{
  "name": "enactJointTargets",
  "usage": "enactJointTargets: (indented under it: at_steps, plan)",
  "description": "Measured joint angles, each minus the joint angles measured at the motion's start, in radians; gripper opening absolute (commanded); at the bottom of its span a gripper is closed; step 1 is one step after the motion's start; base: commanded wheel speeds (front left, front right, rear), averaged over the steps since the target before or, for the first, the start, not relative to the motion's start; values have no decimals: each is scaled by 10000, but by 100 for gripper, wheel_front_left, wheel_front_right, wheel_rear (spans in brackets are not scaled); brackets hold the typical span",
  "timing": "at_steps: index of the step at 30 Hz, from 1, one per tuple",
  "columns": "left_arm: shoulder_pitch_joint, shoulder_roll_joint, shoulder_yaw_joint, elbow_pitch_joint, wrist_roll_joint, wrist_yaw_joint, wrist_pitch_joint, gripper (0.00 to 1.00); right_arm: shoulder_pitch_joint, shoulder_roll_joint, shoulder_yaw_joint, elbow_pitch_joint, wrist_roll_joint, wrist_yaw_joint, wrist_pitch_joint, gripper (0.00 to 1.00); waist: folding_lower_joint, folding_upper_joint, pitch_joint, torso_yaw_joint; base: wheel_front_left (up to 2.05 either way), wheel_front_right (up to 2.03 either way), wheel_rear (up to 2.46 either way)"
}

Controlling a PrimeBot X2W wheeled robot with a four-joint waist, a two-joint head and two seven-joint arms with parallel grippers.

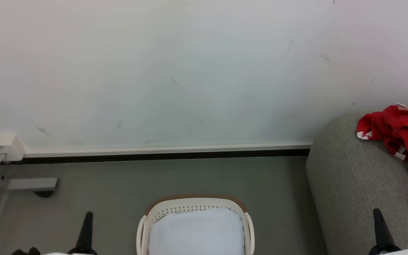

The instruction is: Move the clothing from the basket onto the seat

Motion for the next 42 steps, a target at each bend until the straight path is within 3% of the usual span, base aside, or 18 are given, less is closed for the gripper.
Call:
enactJointTargets:
  at_steps: [42]
  plan:
    - [-563, -2, 165, -198, -3616, -52, 957, 0, -468, -52, -291, -339, 3764, 0, 924, 0, 0, 0, 241, -48, 0, 0, 0]
